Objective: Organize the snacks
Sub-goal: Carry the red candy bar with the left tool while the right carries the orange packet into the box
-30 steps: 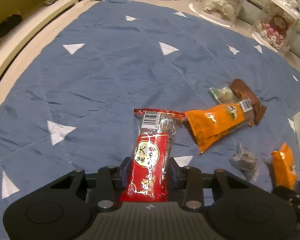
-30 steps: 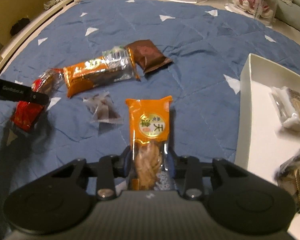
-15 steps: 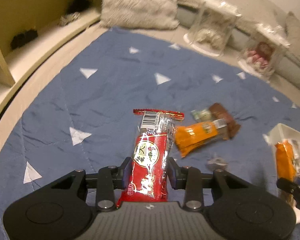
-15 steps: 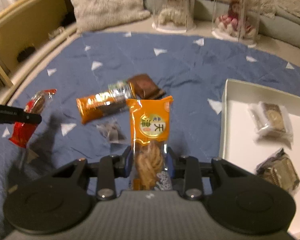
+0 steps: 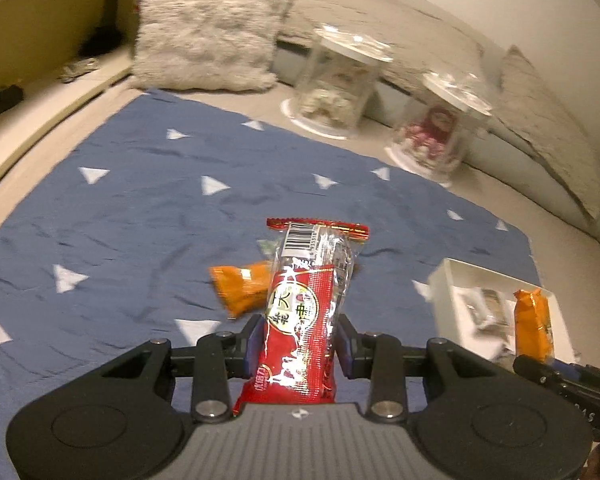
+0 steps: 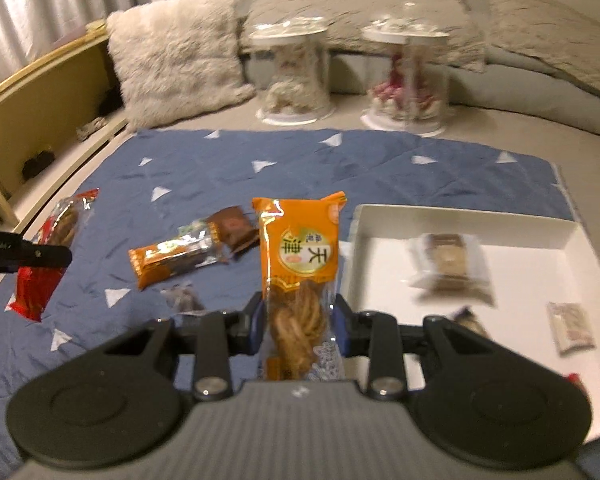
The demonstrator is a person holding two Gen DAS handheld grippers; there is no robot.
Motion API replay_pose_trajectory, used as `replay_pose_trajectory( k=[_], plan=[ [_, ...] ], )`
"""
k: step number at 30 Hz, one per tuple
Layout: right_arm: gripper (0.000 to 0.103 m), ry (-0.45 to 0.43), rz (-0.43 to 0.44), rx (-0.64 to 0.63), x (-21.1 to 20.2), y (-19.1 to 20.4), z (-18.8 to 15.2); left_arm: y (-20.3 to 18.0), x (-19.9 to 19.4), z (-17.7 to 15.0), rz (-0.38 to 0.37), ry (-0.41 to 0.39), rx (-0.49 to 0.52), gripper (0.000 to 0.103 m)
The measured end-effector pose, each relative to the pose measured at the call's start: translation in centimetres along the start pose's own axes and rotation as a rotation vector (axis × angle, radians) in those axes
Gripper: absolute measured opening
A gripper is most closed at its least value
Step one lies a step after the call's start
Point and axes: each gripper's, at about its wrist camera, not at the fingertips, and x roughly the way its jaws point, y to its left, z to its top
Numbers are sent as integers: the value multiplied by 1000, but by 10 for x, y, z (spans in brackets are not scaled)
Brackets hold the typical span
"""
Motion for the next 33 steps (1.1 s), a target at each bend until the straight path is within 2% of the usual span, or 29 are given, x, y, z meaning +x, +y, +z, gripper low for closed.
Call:
replay_pose_trajectory(
  k=[12,20,33],
  plan=[
    [39,-8,-137,99,-25,-67,-25,-75,28,-16,-140,62,20,40],
    [40,-10,-217,167,-38,-109,-42,-120,51,-28,-193,102,55,40],
    [41,38,-294,198,-18,-161,-51,-182,89,-31,-280,128,110,40]
  ],
)
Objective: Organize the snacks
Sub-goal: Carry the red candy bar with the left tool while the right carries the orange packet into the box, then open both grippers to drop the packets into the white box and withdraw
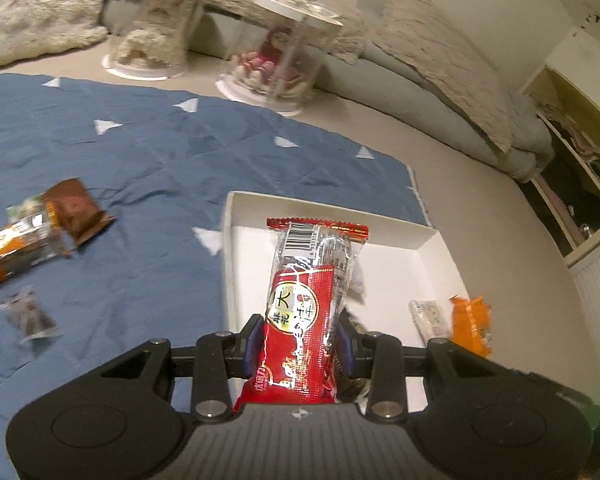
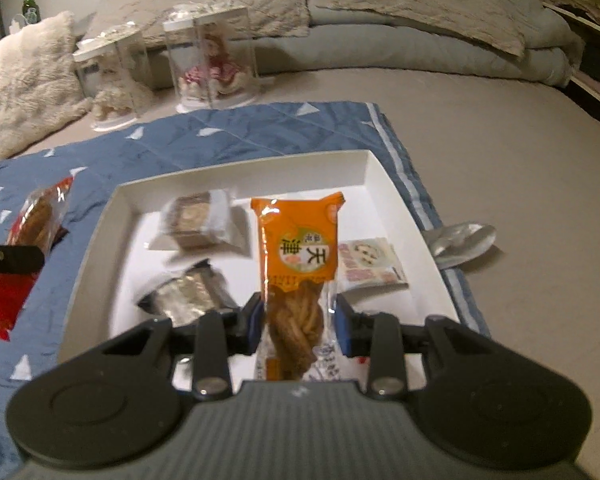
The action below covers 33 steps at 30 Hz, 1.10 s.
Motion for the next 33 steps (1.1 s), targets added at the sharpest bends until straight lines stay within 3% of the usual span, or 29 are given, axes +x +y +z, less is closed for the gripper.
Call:
replay_pose_trajectory(
  k=[6,14,18,23,29,33],
  plan=[
    [41,42,52,57,23,-10,2,-25,22,25,-56,-27,10,40],
    [42,106,97,53,53,-11,4,-68,78,47,-164,-23,-41,40],
    [42,133,120,-8,63,0,1,-88,107,47,-203,0,-36,41],
    [42,171,165,-27,72,1,-7,-111,139,47,-195,42,60,41],
    [44,181,149,-34,71,0,-11,-125,170,53,-196,80,114,41],
    [44,177,168,-55,71,1,-12,-149,188,48,-178,126,394,41]
  ],
)
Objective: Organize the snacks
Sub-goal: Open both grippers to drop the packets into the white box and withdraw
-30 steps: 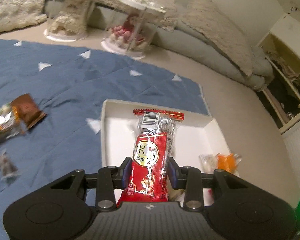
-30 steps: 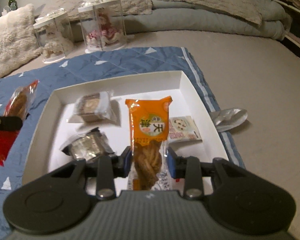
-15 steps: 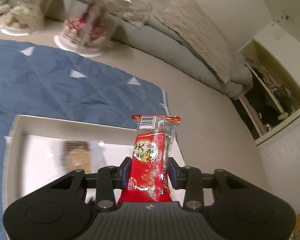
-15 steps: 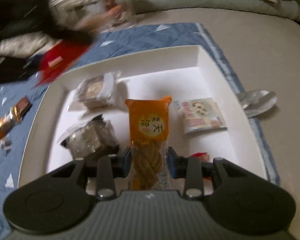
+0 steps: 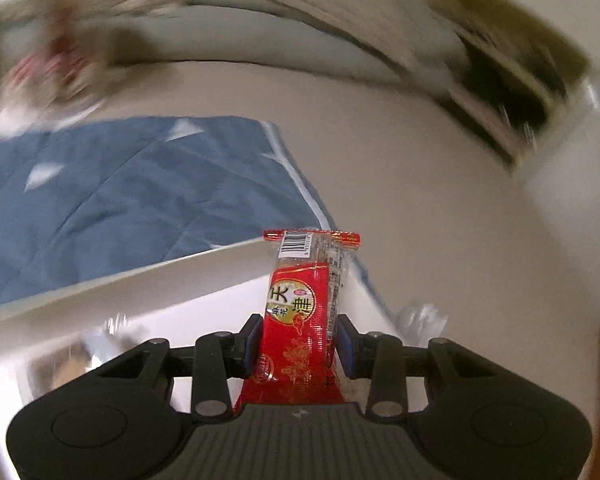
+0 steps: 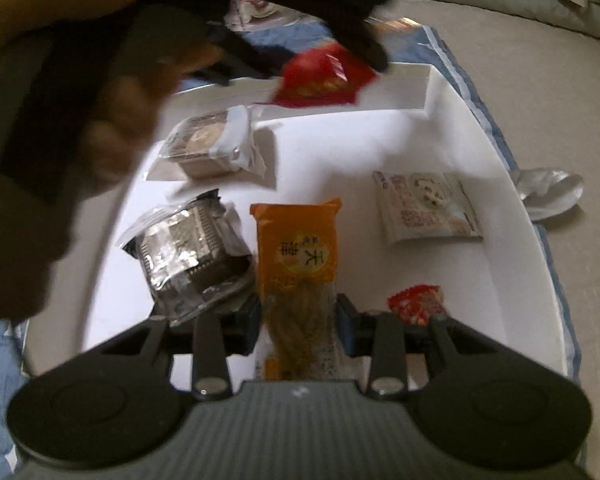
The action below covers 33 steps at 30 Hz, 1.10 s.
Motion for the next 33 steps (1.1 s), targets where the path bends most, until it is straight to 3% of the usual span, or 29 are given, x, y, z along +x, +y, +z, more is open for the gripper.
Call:
replay_pose_trajectory(
  k=[4,6,8,9,13,19,33],
  plan=[
    [45,-7,12,10,-1,-6,0,-9,15,-3,71,49,185,42],
    [45,-8,9,19,-2,-8,1,-8,20,-3,85,61,216,54],
    [50,-9,13,24,-1,-7,2,-5,20,-2,112,53,201,74],
    [50,-10,9,23,0,-7,3,-3,19,-2,115,48,188,77],
    [64,-13,-14,26,0,-7,4,4,10,-2,110,58,152,80],
    [68,-40,-12,83,-15,-16,3,10,-12,-10,124,64,119,83],
    [70,-94,-78,89,-67,-10,-6,14,-96,-39,144,8,41,89]
  ],
)
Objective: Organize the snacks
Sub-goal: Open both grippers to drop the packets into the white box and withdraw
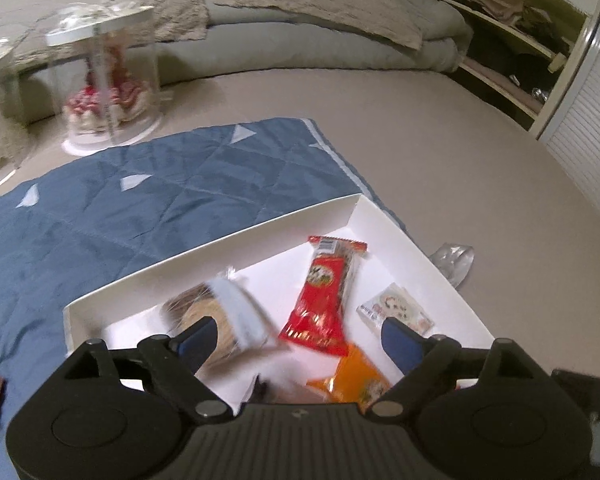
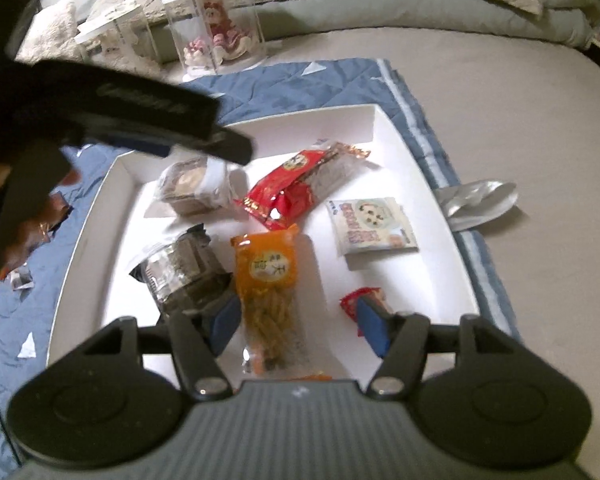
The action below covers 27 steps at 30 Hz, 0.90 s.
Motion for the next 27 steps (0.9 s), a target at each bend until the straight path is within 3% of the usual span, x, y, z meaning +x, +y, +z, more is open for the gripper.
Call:
replay_pose_trajectory(
  k=[9,12,18,23,27],
  plan=[
    [70,-41,-17,27,-28,1,-6,21,-54,-35,48,-23,-64,91],
    [71,-57,-14,28,-36,3,-7,28,-69,-47,64,-27,-90,96],
    [81,-91,-39,5,-47,8,-11,40,-92,-70,105,-45,-138,102],
    [103,-132,-67,-4,-56,12,-14,51,-107,-92,120,-60,-183,103],
    [103,-163,-78,2,-62,17,-16,57,-114,-108,143,-65,-202,103]
  ],
)
